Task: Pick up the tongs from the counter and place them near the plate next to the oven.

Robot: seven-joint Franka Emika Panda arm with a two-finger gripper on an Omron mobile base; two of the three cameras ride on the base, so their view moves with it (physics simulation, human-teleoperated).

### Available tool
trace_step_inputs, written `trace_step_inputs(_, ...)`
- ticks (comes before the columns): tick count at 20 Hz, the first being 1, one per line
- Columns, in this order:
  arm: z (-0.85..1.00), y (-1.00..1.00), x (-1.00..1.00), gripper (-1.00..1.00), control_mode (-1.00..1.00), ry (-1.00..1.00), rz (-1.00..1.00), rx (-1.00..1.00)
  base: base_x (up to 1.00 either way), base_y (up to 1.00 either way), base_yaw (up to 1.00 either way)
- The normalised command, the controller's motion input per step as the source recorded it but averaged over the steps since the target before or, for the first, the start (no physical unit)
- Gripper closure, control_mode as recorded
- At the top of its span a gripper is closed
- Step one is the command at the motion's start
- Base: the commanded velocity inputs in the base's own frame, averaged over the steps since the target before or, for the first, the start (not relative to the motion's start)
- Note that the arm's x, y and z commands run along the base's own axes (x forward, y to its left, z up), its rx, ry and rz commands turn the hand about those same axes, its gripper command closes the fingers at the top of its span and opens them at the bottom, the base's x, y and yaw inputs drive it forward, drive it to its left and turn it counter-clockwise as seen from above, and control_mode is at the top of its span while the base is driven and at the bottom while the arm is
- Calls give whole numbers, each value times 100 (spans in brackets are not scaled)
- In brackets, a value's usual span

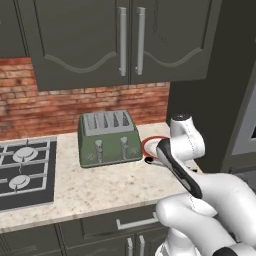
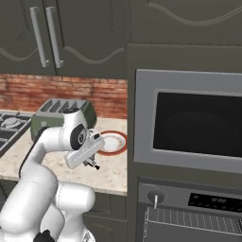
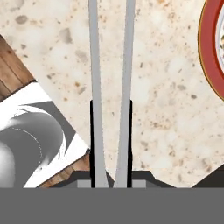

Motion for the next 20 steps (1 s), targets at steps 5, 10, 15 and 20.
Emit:
trace_step_inputs(5,-32,0,48,100,-100,0,11,0,0,0,0)
trace_step_inputs(10,-21,-1,51,100,-100,0,7,0,0,0,0)
trace_step_inputs(15,-28,-10,41,100,-100,4,7,0,0,0,0)
trace_step_inputs(20,-29,-17,7,100,-100,2,3,0,0,0,0)
